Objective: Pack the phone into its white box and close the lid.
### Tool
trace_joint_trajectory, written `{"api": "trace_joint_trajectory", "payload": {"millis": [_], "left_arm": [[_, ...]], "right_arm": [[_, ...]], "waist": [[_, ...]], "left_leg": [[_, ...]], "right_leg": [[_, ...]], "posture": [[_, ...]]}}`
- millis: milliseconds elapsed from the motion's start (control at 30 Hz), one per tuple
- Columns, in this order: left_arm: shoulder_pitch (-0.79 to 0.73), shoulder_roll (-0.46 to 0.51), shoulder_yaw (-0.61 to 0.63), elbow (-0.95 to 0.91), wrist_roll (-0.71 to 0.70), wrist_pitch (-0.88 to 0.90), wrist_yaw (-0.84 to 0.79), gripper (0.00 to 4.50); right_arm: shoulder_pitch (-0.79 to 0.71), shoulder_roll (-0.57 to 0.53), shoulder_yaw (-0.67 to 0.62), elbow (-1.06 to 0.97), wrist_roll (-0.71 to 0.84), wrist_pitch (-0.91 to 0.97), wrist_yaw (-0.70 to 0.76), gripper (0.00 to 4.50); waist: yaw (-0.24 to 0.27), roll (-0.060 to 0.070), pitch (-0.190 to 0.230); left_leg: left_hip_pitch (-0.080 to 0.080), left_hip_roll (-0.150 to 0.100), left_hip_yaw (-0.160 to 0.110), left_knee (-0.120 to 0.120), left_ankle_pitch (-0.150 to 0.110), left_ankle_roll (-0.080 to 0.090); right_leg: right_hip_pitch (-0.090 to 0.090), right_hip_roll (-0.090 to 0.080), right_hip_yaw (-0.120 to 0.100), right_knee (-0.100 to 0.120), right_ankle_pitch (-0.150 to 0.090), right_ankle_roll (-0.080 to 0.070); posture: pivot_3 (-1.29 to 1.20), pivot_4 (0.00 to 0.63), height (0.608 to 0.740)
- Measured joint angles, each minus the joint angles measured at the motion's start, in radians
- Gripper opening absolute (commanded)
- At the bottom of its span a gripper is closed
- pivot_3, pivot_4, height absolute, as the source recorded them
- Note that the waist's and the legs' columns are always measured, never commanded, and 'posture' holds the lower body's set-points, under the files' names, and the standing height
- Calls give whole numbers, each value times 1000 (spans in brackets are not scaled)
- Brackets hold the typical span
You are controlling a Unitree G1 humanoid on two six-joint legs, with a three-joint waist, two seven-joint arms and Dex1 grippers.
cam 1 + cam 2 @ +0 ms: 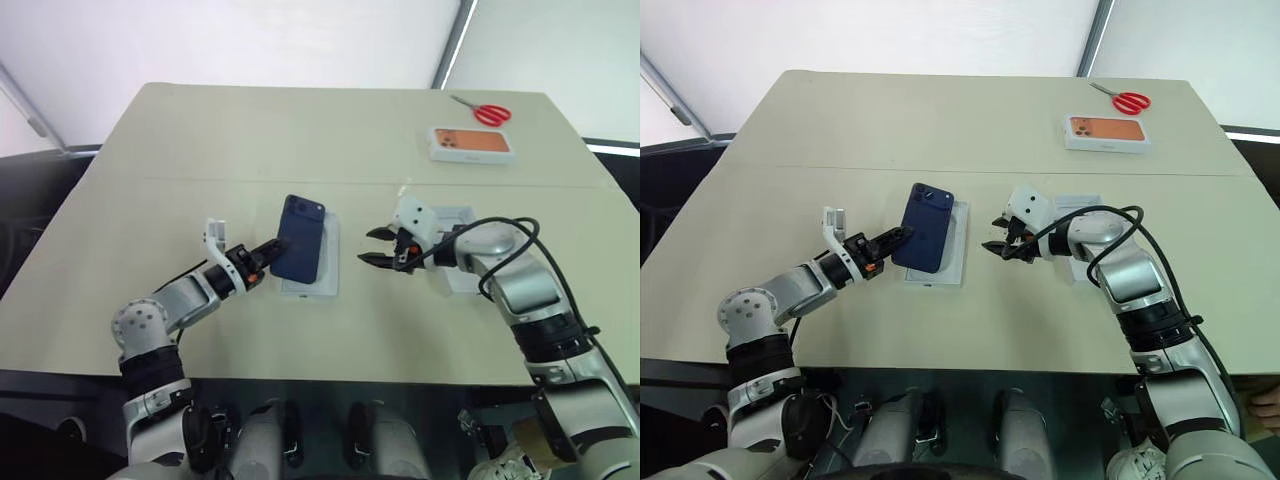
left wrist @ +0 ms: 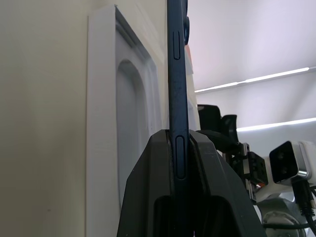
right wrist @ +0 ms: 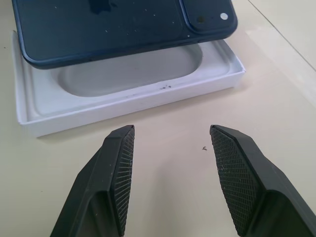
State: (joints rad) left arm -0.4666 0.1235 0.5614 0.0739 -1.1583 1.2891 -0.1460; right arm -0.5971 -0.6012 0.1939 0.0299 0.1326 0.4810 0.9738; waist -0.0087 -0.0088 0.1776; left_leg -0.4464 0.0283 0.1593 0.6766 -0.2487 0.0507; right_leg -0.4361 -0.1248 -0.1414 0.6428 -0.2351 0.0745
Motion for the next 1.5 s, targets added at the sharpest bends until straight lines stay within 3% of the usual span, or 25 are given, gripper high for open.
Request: {"api": "trace_joint_trajectory", "payload": {"millis": [33, 300, 833, 867, 967, 1067, 1100, 1500], "left_arm": [[0, 0, 0, 1, -2, -1, 0, 0], [7, -5, -37, -2, -29, -9, -2, 3872], [15, 85, -76, -58, -116, -12, 17, 3872], [14, 96, -77, -58, -116, -17, 17, 3370], [-1, 146, -84, -57, -96, -44, 14, 2176], [-20, 194, -124, -56, -36, -80, 0, 617], [-21, 206, -140, -54, -17, -91, -9, 161], [2, 231, -297, -27, 179, -161, -109, 71]], "right_arm": [[0, 1, 0, 5, -1, -5, -2, 2524], [-5, 20, 5, 22, -2, -9, -8, 2586], [-35, 54, 15, 68, -11, -27, -37, 2586], [-36, 56, 15, 70, -11, -30, -38, 2586], [-35, 58, 16, 78, -13, -42, -35, 1767], [-33, 51, 38, 90, -53, -88, -45, 209], [-32, 52, 46, 103, -70, -99, -51, 0], [-7, 128, 106, 145, -151, -127, -128, 0]], "waist": [[0, 0, 0], [-2, 0, 0], [-3, 0, 0], [-3, 0, 0], [-2, 0, 0], [-2, 0, 0], [-3, 0, 0], [-3, 1, 0]], "left_leg": [[0, 0, 0, 0, 0, 0], [0, 0, 0, 0, 0, 0], [1, 0, 0, 0, 0, 0], [1, 0, 0, 0, 0, 0], [1, 0, 0, 0, 0, 0], [1, 0, 0, 0, 0, 0], [1, 0, 0, 0, 0, 0], [1, 0, 0, -1, 0, -1]], "right_leg": [[0, 0, 0, 0, 0, 0], [1, 0, 0, 0, 0, 0], [2, 0, 0, 0, 0, 0], [2, 0, 0, 0, 0, 0], [2, 1, 0, 0, 0, 0], [2, 1, 0, -1, 0, 0], [2, 1, 0, -1, 0, 0], [1, 1, 0, -2, 0, 0]], "posture": [[0, 150, 738], [0, 150, 738], [0, 150, 738], [0, 150, 738], [0, 150, 738], [0, 150, 738], [0, 150, 738], [0, 150, 738]]}}
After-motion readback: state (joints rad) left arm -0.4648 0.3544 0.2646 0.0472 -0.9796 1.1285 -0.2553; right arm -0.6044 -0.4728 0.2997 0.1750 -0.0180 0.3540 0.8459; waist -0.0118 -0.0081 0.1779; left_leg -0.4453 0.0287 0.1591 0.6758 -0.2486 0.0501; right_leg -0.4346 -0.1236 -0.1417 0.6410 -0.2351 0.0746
